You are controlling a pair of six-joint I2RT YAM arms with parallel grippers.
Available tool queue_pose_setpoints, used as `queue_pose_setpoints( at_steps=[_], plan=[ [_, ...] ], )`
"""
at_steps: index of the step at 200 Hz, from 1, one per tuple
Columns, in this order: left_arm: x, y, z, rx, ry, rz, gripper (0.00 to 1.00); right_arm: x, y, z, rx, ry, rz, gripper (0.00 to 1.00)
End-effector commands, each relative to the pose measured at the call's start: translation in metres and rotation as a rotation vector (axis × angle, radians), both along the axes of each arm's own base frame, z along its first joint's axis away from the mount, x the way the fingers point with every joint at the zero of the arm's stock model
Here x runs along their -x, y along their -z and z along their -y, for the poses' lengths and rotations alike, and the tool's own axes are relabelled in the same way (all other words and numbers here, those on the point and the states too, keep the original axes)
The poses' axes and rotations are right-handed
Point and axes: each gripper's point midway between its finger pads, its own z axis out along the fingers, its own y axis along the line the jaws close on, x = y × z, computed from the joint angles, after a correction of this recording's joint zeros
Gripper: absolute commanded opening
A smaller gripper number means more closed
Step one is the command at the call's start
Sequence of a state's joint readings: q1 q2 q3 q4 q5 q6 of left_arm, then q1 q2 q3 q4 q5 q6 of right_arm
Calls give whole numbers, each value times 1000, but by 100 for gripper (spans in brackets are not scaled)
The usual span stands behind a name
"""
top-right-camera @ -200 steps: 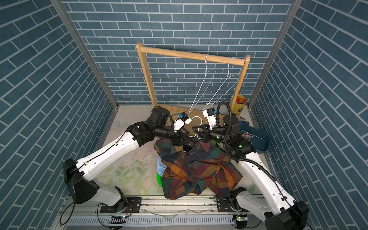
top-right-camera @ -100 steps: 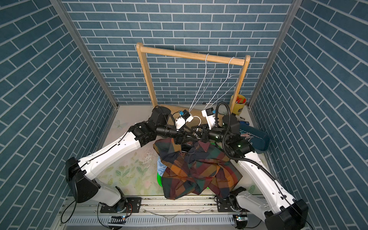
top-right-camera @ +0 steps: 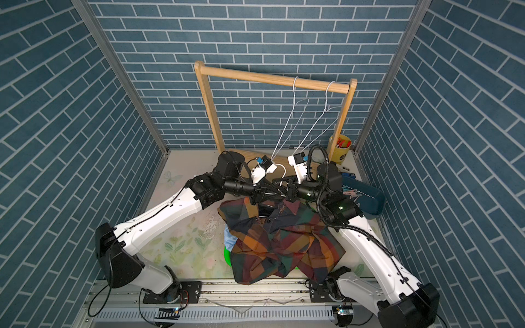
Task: Remove the clothespins securing long-sleeve shirts to the hanger
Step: Remove the long-sleeve shirt from the hanger.
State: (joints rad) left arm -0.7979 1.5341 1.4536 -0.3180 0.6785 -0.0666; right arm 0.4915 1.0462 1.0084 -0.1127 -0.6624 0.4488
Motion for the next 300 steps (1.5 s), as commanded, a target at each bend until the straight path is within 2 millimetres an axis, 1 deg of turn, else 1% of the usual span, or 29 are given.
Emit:
queue_pose_setpoints(
  at_steps=[1,13,24,42,66,71,81,92,101,106,119,129,136,150,163,174,177,178,194,205,226,234,248,262,285,300],
  plan=[
    [6,2,9,15,38,-11,18,0,-27,-2,-57,8,46,0],
    [6,3,8,12,37,-12,11,-1,-28,-1,-56,16,52,0],
    [6,2,7,12,34,-10,9,-1,-28,-1,-57,17,53,0],
    [7,1,6,12,31,-10,0,-2,-29,-1,-60,16,53,0],
    [7,-2,4,15,23,0,0,-4,-25,0,-50,35,44,0],
    [8,-2,3,12,23,1,0,-6,-24,2,-44,48,40,7],
    [9,-1,1,6,21,6,0,-10,-21,6,-29,88,37,24],
    [9,4,-1,-13,17,13,0,-13,-19,12,-18,135,38,35],
    [10,7,-4,-29,16,18,0,-14,-18,19,-11,175,43,51],
    [9,10,-5,-39,13,21,0,-16,-18,23,-7,202,44,58],
    [10,15,-9,-65,8,23,0,-17,-16,33,3,263,51,69],
    [12,18,-12,-76,8,21,0,-18,-14,44,19,325,44,76],
    [13,20,-14,-84,4,24,0,-19,-11,52,38,366,31,79],
    [14,24,-21,-107,-10,38,0,-17,-7,68,76,448,7,82],
    [14,26,-28,-134,-29,58,0,-11,-4,86,110,520,-27,85],
    [13,27,-35,-156,-47,72,0,-2,4,98,168,556,-88,86],
    [13,27,-36,-158,-49,77,0,1,7,99,193,552,-108,86],
    [13,27,-37,-160,-51,77,0,2,5,100,195,552,-106,86],
    [11,24,-42,-168,-78,98,0,16,26,106,330,533,-231,84],
    [7,21,-43,-177,-103,111,0,26,33,106,362,514,-284,81],
    [-4,19,-44,-203,-149,118,0,44,32,106,360,494,-306,82],
    [-7,20,-43,-207,-159,117,0,45,32,108,366,505,-308,82],
    [-9,19,-40,-207,-160,114,0,47,39,102,385,488,-333,83],
    [-9,16,-38,-201,-160,118,0,47,45,87,397,443,-338,83],
    [-10,15,-36,-201,-162,112,0,40,45,63,417,408,-303,85],
    [-10,14,-36,-197,-169,107,0,34,51,48,445,386,-299,84]
  ],
)
